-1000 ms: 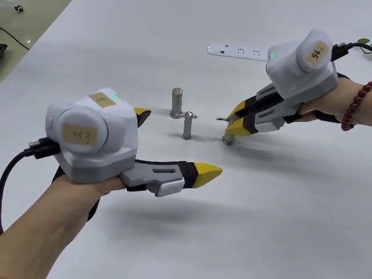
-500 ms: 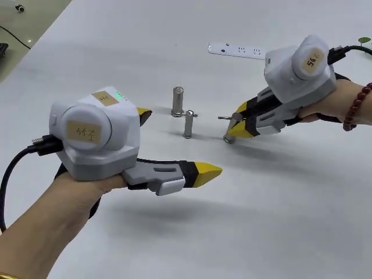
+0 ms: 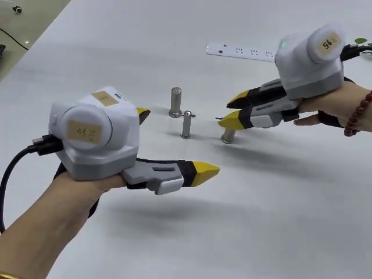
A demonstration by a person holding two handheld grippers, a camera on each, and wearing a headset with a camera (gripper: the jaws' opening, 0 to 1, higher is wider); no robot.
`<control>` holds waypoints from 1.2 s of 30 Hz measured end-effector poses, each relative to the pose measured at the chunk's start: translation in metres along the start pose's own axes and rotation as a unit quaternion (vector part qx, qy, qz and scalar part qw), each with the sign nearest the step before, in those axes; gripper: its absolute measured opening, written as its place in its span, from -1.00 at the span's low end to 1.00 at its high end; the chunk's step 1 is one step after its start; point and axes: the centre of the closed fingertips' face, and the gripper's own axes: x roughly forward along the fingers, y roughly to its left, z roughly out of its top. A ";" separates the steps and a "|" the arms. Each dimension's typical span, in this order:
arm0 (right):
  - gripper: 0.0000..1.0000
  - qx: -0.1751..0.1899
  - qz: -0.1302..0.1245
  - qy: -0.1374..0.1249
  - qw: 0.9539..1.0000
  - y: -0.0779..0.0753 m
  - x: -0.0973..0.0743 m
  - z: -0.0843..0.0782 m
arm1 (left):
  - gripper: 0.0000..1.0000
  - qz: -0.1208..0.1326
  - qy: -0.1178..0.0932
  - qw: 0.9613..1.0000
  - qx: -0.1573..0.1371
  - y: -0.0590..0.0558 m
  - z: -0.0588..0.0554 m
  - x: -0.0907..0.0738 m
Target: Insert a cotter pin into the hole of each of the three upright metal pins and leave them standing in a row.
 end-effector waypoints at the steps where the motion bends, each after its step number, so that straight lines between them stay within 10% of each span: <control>1: -0.50 0.006 -0.001 -0.004 1.000 0.000 0.001 0.001 | 0.94 -0.001 0.002 1.000 0.000 0.000 -0.001 0.000; 36: -0.58 0.055 -0.073 -0.042 0.995 -0.020 0.081 0.052 | 0.86 0.007 -0.005 1.000 0.006 -0.001 0.004 0.000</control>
